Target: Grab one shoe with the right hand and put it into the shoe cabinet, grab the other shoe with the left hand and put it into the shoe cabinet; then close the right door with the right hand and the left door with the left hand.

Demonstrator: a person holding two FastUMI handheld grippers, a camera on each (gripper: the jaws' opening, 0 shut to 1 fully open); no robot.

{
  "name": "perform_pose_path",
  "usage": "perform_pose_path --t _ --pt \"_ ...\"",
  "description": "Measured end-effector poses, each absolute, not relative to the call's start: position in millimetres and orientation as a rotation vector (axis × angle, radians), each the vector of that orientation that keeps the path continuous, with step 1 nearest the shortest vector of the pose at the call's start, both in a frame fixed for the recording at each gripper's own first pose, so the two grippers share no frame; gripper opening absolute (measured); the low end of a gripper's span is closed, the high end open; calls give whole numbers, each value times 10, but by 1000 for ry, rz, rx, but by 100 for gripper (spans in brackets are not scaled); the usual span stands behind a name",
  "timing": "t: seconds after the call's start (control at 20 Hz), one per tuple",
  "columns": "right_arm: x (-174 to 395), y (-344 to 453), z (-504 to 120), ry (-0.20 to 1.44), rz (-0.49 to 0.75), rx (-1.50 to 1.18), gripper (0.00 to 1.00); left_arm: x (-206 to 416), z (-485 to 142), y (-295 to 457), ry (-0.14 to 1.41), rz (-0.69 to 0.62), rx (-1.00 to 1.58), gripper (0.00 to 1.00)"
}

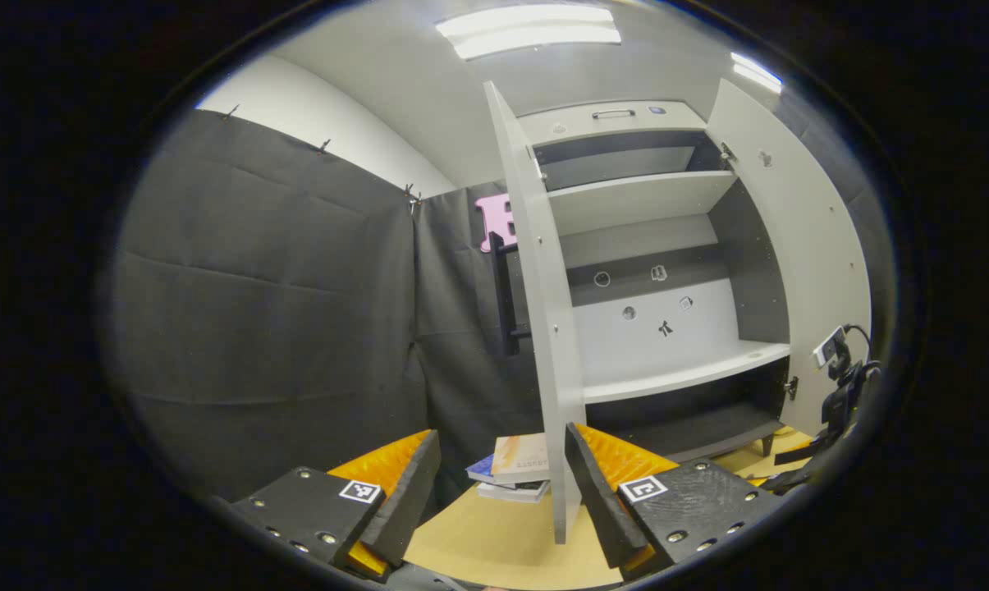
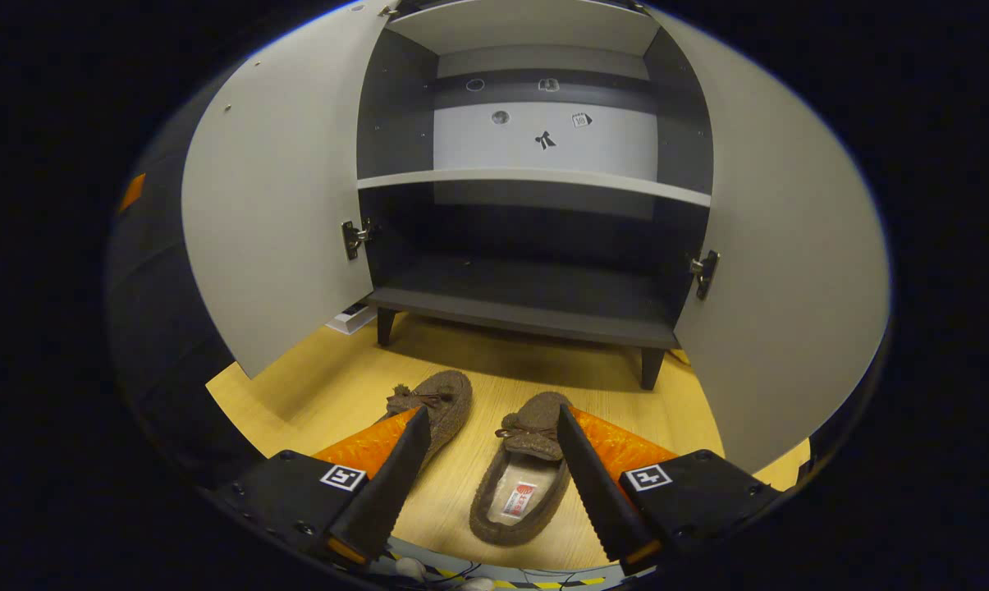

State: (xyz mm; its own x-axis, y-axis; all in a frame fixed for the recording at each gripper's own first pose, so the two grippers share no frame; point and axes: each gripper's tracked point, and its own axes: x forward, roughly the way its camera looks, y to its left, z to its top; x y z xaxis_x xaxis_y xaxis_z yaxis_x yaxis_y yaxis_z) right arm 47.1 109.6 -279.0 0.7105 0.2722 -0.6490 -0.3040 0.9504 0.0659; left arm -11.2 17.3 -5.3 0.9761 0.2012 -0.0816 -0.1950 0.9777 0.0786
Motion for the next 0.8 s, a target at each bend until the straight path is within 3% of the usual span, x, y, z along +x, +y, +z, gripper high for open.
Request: perform_pose_path --t 0.15,0.2,0.6,0.8 --pt "464 1121 -2999 777 325 -46 99 -118 -78 204 102 226 84 95" --pt "464 1134 -3073 793 329 -48 97 -119 -80 214 106 236 88 88" --pt "364 1242 -3556 947 350 -45 99 -184 -108 258 153 300 103 89" --pt "358 1241 -3768 1020 337 -43 94 -216 -134 260 167 320 106 89"
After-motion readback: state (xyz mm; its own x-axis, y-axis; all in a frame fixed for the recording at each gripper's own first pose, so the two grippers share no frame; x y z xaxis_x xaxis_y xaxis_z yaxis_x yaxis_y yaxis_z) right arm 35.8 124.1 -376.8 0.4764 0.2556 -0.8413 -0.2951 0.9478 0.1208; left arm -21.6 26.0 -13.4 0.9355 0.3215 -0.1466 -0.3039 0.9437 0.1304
